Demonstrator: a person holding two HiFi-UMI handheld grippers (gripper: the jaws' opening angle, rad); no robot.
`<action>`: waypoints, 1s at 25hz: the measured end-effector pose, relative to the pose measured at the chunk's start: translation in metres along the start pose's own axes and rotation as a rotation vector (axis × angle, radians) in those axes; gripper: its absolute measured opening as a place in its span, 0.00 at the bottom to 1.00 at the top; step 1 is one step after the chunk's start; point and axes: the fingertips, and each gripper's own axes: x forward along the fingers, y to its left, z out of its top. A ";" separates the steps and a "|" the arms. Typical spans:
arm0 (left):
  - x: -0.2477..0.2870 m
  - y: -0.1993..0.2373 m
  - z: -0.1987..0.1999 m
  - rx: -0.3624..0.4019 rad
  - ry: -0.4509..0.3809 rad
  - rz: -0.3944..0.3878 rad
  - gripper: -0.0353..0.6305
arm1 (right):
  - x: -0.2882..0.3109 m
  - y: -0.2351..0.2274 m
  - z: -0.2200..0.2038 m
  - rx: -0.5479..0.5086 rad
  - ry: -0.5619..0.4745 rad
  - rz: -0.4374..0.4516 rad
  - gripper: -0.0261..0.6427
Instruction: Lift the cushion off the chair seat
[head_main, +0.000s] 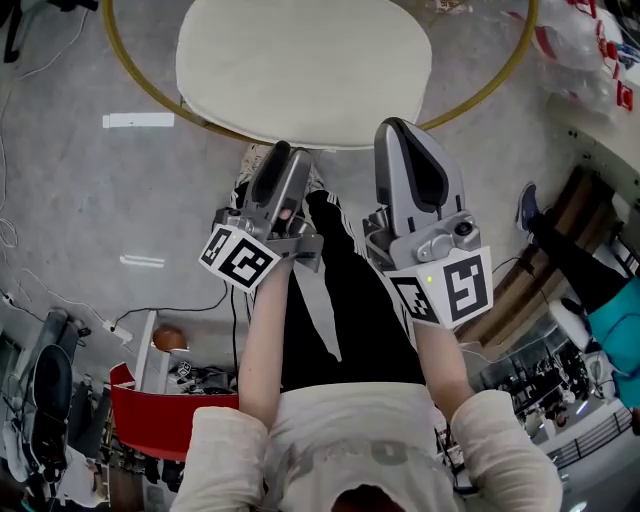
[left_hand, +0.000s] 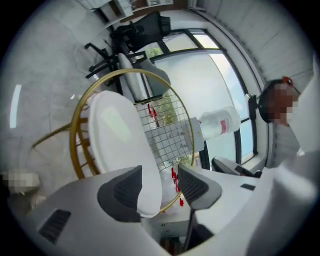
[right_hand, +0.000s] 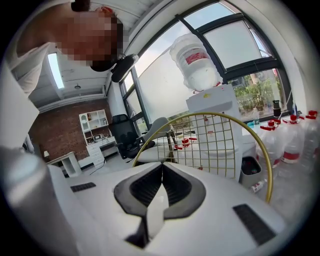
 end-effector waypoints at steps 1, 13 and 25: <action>-0.004 0.013 -0.006 -0.061 -0.004 0.012 0.38 | 0.000 0.000 -0.002 0.003 0.004 0.000 0.06; -0.007 0.066 -0.051 -0.373 -0.004 0.082 0.38 | -0.002 0.001 -0.013 0.009 0.034 0.014 0.06; 0.012 0.077 -0.034 -0.439 -0.084 0.056 0.38 | 0.006 0.003 -0.018 0.025 0.037 0.034 0.06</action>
